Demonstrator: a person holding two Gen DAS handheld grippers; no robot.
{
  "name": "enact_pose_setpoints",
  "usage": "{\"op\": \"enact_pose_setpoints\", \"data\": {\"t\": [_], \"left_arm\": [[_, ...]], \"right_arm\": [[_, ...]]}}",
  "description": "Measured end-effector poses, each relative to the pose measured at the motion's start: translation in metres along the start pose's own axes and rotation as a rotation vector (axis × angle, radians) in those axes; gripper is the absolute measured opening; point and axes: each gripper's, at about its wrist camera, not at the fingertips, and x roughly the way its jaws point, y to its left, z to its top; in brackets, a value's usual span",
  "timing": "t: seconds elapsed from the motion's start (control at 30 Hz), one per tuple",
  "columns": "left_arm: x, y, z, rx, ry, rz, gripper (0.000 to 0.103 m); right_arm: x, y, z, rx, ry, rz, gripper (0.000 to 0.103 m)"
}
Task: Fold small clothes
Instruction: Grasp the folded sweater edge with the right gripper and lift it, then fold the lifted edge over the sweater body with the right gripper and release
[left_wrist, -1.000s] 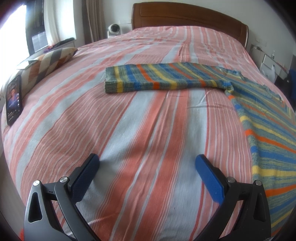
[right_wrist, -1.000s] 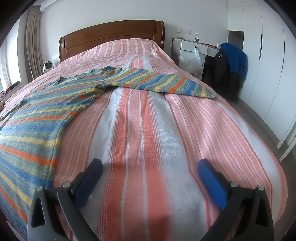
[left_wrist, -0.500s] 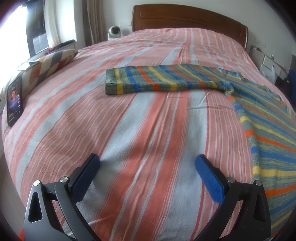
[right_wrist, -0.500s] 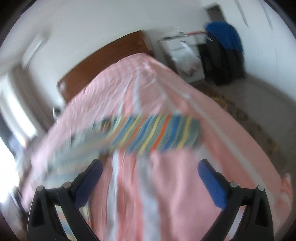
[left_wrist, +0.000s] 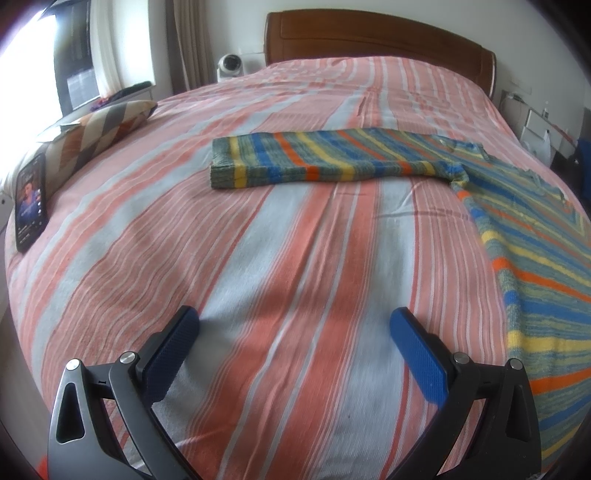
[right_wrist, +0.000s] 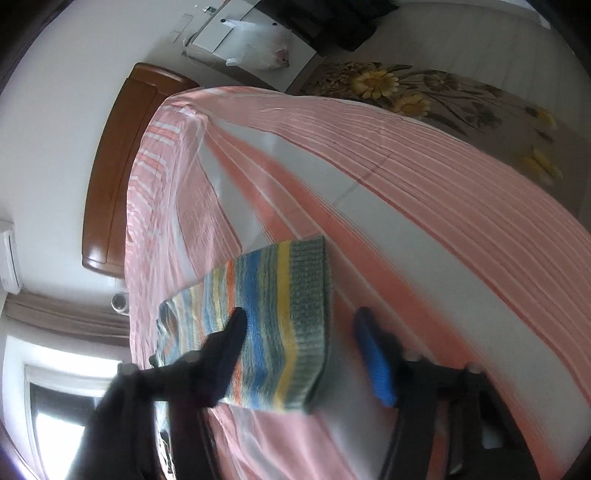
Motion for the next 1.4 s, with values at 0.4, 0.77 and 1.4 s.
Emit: {"op": "enact_pose_setpoints", "data": {"t": [0.4,0.77,1.4], "left_arm": [[0.001,0.000,0.000,0.000,0.000,-0.002,0.103],[0.002,0.000,0.001,-0.001,0.000,-0.008,0.103],[0.001,-0.002,0.000,0.005,-0.012,0.006,0.103]], "right_arm": [[-0.012,0.160,-0.036,-0.480,-0.110,-0.078,0.003],[0.114,0.356,-0.186,-0.849,0.072,0.024,0.003],[0.138,0.240,-0.125,-0.772,0.237,-0.199,0.070]]}}
